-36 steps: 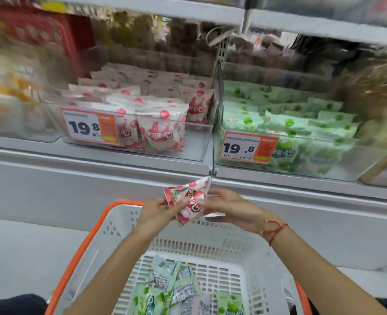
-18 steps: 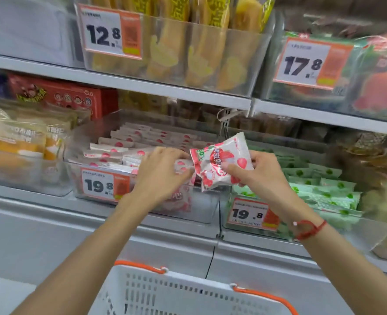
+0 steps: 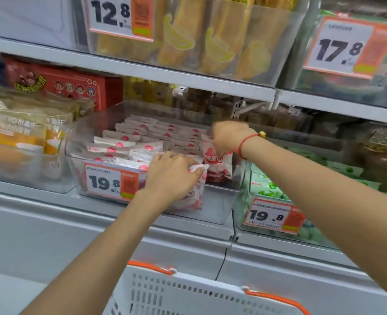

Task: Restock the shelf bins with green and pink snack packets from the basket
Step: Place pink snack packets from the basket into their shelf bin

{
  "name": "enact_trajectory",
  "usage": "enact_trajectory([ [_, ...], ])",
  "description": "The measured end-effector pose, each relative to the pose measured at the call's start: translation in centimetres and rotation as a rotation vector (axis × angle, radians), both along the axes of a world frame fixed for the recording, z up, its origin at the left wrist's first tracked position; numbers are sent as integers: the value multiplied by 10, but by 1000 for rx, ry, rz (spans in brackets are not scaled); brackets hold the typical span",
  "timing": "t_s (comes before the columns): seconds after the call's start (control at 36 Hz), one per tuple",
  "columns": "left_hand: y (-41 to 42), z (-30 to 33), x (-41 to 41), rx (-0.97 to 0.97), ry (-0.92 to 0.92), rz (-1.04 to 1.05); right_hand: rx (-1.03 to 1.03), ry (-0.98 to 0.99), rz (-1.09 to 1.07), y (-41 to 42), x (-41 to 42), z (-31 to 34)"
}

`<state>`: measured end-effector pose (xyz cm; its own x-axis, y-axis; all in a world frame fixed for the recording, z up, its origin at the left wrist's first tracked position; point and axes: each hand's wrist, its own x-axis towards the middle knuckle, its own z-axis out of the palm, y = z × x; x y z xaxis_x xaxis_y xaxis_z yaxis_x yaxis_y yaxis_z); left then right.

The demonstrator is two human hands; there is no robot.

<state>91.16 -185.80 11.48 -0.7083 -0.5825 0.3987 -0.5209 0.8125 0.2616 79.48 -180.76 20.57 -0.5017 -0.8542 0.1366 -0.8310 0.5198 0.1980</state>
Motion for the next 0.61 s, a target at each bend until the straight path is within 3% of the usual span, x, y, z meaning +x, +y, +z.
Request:
enact_trajectory([
  [0.14, -2, -2, 0, -24, -11, -3, 140, -28, -23, -13, -2, -34],
  [0.25, -1, -1, -1, 4, 6, 3, 89, 85, -9, -16, -12, -48],
  [0.42, 2, -1, 2, 11, -8, -8, 23, 41, 30, -8, -14, -28],
  [0.61, 4, 1, 3, 15, -27, -7, -62, 169, 73, -10, -11, -36],
])
